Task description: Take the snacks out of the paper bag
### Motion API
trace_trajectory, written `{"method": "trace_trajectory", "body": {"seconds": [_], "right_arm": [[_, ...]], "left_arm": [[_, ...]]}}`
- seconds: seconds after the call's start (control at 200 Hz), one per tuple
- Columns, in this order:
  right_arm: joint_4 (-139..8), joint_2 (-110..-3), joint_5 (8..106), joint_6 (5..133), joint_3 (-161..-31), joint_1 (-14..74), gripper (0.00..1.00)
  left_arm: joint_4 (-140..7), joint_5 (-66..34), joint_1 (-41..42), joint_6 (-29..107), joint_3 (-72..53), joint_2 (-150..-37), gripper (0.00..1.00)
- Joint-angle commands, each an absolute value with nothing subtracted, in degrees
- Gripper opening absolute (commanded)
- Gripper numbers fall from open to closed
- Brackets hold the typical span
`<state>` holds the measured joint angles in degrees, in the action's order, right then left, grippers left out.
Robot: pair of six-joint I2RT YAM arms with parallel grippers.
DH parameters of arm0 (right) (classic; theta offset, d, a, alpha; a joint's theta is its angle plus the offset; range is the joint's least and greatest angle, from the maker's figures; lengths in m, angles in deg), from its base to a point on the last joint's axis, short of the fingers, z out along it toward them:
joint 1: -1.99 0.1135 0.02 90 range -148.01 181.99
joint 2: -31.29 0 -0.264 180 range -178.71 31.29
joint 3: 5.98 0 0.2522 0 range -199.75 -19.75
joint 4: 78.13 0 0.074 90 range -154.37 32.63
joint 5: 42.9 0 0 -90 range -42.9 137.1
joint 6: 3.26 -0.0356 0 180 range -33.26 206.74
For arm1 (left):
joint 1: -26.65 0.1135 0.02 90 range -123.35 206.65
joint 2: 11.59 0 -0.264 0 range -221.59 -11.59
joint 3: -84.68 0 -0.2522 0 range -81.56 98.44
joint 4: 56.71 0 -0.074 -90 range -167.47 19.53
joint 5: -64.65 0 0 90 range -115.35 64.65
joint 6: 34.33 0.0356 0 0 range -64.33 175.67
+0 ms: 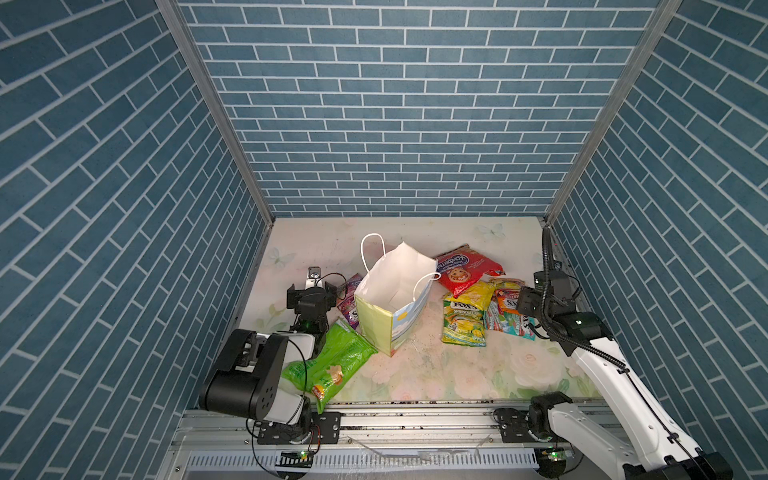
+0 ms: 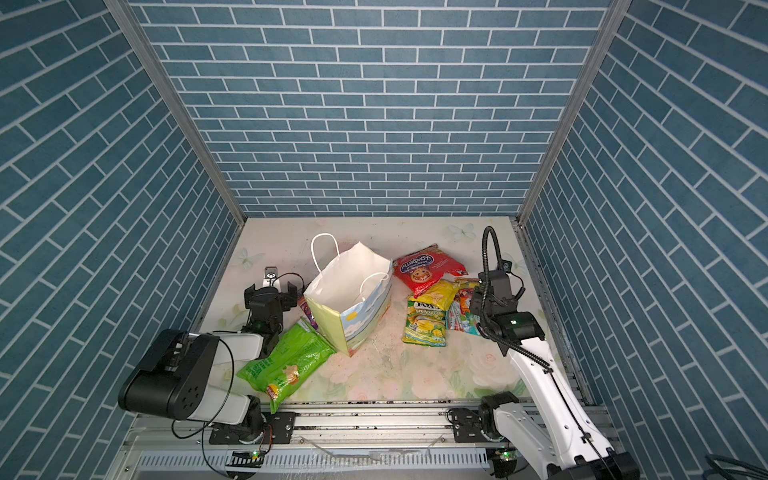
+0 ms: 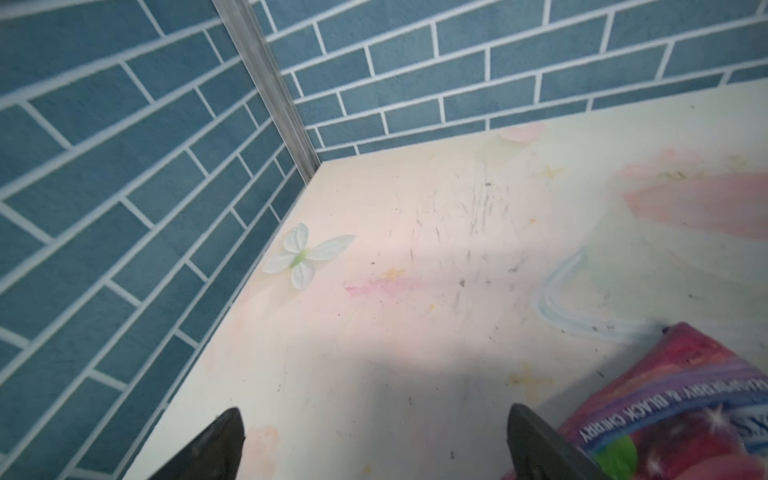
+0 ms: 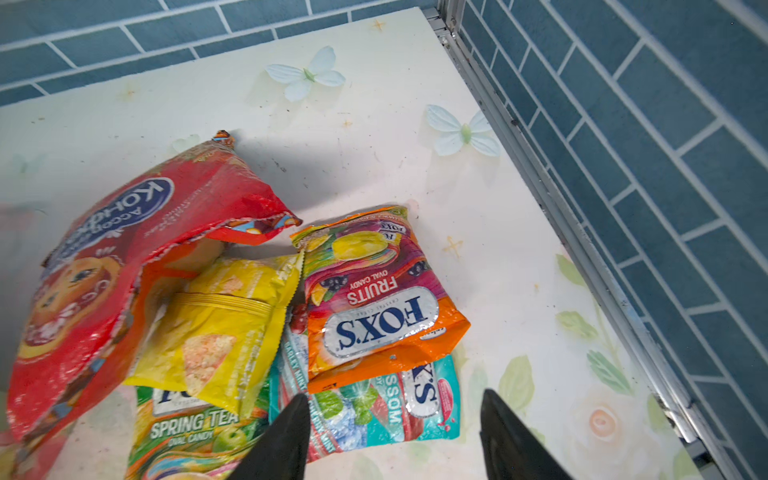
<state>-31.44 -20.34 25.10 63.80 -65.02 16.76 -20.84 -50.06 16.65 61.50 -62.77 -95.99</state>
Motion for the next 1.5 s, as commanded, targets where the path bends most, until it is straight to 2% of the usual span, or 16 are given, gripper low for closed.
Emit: {"method": "trace_trajectory", "body": {"seconds": [0.0,0.07,0.125,0.175,0.23,0.275,0.535,0.71,0.85,1.075,1.245,1.49], "right_arm": [[-36.55,-21.29,19.88,67.25,-64.03,15.85,0.68],[-39.79,-22.78,20.05,69.51,-63.40,14.78,0.69],[-43.09,-24.43,20.52,71.51,-62.64,13.77,0.70],[-46.47,-26.30,20.73,73.22,-61.85,12.60,0.70],[-50.94,-28.53,21.44,74.27,-60.62,10.83,0.70],[-55.47,-30.30,23.50,74.73,-59.08,8.91,0.70],[-97.23,-39.78,32.11,77.81,-44.35,2.47,0.69],[-99.96,-44.65,38.10,78.50,-47.05,-1.47,0.70],[-89.69,-45.73,44.05,77.29,-51.28,-3.36,0.71],[-105.47,-50.93,42.80,77.95,-43.84,-4.05,0.70],[-104.45,-51.58,43.47,77.95,-44.68,-4.23,0.72],[-105.01,-53.67,50.24,80.32,-45.74,-4.27,0.73]], "left_arm": [[-12.55,-46.72,17.34,62.81,-63.96,-96.77,0.99],[-13.65,-44.41,19.00,60.76,-64.02,-97.52,1.00],[-7.30,-45.13,19.24,62.07,-64.10,-101.43,1.00],[-16.64,-43.54,19.38,60.78,-62.01,-98.68,1.00],[-12.95,-42.86,19.96,61.35,-62.18,-100.44,1.00],[-16.47,-42.42,20.03,60.53,-61.80,-98.98,0.99],[-14.24,-42.79,19.88,60.79,-62.14,-99.86,0.99],[-14.97,-42.89,19.91,60.53,-61.87,-99.73,1.00],[-15.24,-43.02,20.02,60.46,-61.77,-99.77,1.00],[-15.30,-43.02,20.03,60.44,-61.78,-99.74,1.00],[-15.36,-42.93,19.97,60.47,-61.65,-99.70,0.99],[-15.87,-42.71,20.23,60.24,-61.45,-99.77,0.99]]}}
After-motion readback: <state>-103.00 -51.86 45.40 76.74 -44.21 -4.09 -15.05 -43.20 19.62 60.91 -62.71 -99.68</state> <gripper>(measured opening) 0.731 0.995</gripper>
